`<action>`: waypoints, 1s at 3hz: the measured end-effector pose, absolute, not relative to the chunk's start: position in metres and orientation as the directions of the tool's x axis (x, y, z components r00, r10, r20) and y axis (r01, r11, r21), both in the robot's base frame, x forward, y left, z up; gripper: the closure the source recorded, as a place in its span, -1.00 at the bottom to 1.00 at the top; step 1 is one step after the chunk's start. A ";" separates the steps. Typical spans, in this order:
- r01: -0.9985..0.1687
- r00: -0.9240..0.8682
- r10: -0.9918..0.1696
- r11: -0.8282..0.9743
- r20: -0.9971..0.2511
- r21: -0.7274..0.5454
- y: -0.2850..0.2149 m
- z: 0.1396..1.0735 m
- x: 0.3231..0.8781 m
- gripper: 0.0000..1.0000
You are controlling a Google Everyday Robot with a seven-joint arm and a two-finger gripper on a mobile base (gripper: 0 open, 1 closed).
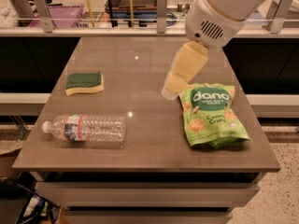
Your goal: Place water bottle upright
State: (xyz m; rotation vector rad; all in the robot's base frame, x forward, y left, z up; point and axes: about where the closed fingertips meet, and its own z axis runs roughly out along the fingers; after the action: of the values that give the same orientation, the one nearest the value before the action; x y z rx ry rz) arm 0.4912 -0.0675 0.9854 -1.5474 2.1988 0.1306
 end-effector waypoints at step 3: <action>-0.895 -0.324 -0.842 0.420 -0.432 -0.148 -0.030 0.979 0.494 -1.00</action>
Offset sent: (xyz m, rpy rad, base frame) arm 0.0049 0.0218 -0.0068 0.0382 -0.0001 -0.0569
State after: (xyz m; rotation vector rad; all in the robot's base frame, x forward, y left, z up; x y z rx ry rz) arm 0.4936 -0.0303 0.9786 -1.4748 2.2355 0.1617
